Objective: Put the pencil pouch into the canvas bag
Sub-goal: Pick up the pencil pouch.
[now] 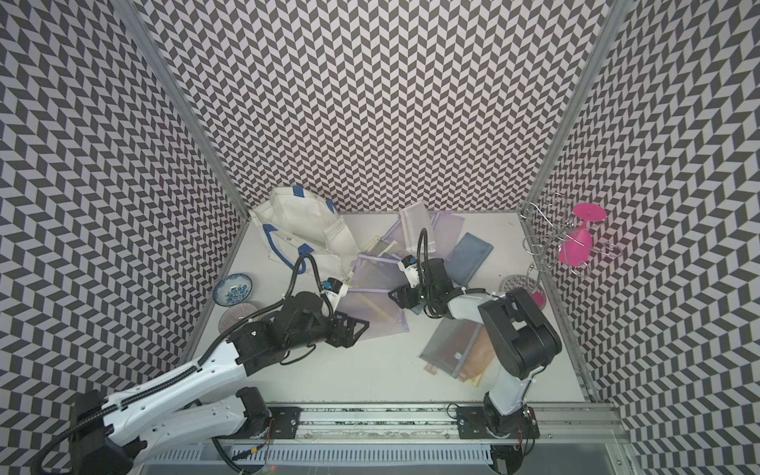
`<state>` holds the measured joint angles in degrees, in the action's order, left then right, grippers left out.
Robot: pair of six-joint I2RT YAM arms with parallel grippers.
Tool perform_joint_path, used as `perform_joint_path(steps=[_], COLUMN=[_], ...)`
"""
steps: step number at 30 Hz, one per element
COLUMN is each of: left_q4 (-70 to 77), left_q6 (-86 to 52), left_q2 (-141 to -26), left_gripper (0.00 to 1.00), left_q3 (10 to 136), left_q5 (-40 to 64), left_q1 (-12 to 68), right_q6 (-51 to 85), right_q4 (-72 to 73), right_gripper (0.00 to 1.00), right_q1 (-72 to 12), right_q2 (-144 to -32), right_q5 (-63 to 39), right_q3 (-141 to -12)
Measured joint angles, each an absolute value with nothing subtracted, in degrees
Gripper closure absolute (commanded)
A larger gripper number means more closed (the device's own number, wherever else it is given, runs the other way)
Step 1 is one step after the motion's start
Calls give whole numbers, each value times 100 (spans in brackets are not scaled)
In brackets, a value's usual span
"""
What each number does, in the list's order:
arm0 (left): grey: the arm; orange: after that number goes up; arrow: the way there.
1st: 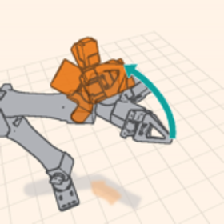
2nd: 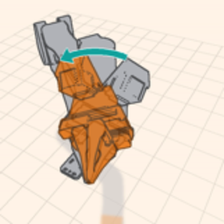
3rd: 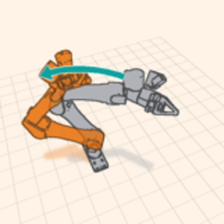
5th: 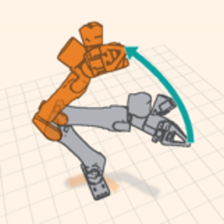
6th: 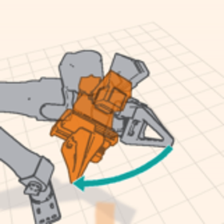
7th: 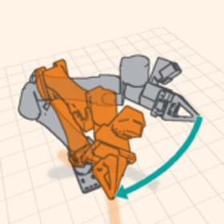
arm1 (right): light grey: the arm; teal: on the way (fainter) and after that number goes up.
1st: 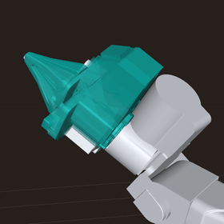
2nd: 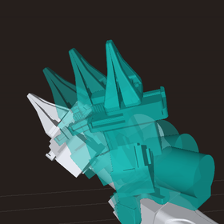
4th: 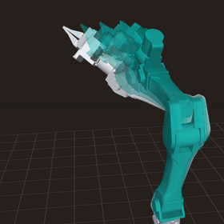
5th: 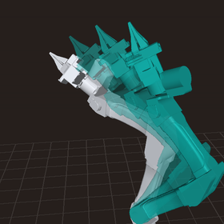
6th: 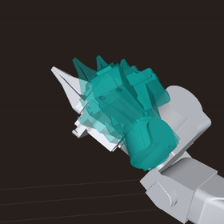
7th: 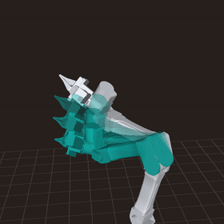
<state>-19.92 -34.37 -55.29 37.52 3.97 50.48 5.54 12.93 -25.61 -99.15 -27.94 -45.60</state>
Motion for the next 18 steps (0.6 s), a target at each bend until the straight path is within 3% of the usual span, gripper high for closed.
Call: perform_joint_path(steps=[9,13,18], left_q4=[-475,-36,379], left_q6=[-4449,-4766,-5120], left_q2=[-6029,-6202,-6274], left_gripper=[34,33,24], left_q3=[2853,2504,2200], left_q5=[786,945,1028], left_q1=[4442,4042,4007], right_q6=[742,869,1074], right_q4=[1612,1732,2049], right_gripper=[53,56,57], right_q1=[-2596,-2650,-2775], right_q2=[-9872,-9688,-9616], right_q5=[-2991,-3124,-3288], right_q3=[-4213,-3791,-3555])
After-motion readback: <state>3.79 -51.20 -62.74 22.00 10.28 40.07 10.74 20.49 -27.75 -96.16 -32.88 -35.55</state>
